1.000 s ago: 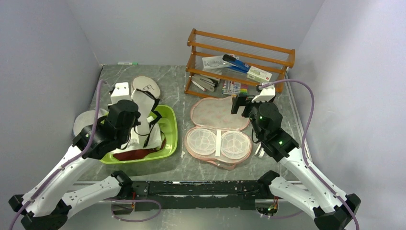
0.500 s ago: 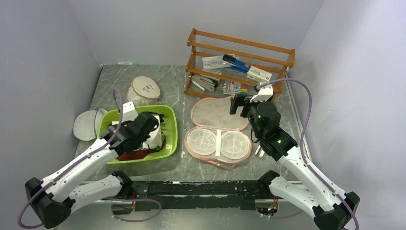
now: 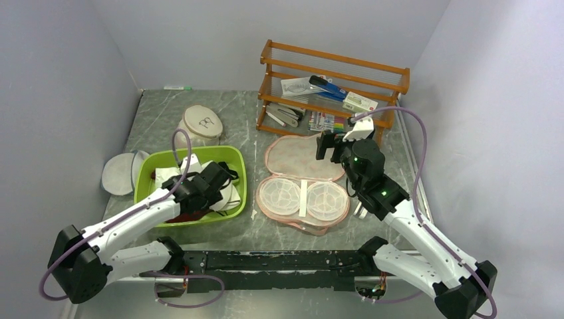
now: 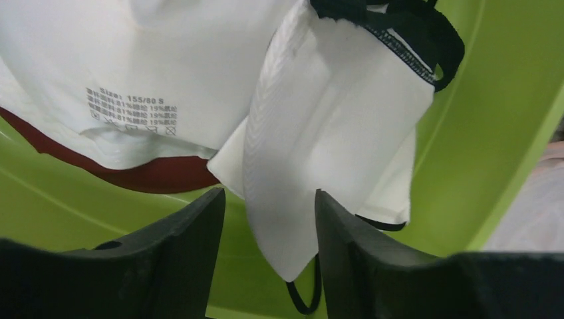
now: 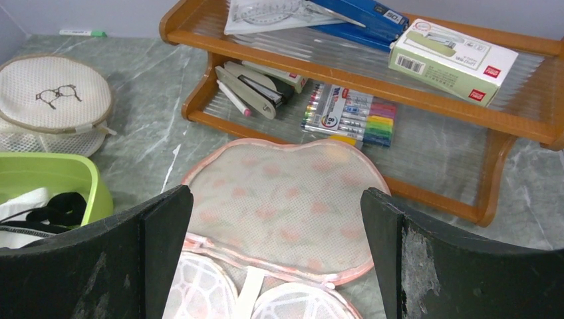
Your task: Unzip the laundry bag and remove the bra
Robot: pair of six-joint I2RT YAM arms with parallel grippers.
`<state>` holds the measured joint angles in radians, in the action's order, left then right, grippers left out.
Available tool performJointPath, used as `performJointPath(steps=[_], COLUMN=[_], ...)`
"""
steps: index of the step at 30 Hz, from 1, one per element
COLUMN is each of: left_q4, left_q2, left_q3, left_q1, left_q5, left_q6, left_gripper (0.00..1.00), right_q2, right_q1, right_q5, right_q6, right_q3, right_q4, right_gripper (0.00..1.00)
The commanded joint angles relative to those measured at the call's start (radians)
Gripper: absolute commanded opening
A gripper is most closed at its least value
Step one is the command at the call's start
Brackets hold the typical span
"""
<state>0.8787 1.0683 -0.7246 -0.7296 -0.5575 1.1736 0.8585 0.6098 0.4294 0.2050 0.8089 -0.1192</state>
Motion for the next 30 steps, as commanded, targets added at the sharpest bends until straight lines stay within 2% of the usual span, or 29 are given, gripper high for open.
performJointPath(steps=[1,3,6,11,16,20,30], left_q4=[-0.007,0.056,0.108,-0.046,-0.354,-0.564,-0.755], left_q2=[-0.045,-0.081,-0.150,-0.274,-0.355,-0.299,-0.061], left_q3=[0.000,-0.024,-0.082,-0.155,-0.155,-0.177,-0.357], left_q1=[0.007,0.007,0.007,0.008,0.008,0.007,0.007], left_q5=[0.014,-0.033,-0.102,-0.136,-0.097,-0.067,0.075], left_q6=[0.018,0.048,0.035,-0.189,-0.464,-0.625,-0.895], left_gripper=[0.72,0.87,0.99,1.00,1.00,1.00,1.00], right_q2=[0.017,0.026,0.044,0.090,0.143,0.192,0.343], right_q1=[-0.004,-0.004,-0.005,-0.005,-0.005,-0.004,-0.013], right_q5=[-0.019,-0.028,-0.044,-0.080,-0.118,-0.126,-0.063], right_q6=[0.014,0.018,0.030,0.063,0.108,0.126,0.145], right_q3=[0.002,0.001,0.000,-0.007,-0.018,-0.021,0.008], right_q4=[0.005,0.006,0.001,-0.010,-0.025,-0.035,-0.066], right_gripper=[1.00,1.00,1.00,1.00,1.00,1.00,1.00])
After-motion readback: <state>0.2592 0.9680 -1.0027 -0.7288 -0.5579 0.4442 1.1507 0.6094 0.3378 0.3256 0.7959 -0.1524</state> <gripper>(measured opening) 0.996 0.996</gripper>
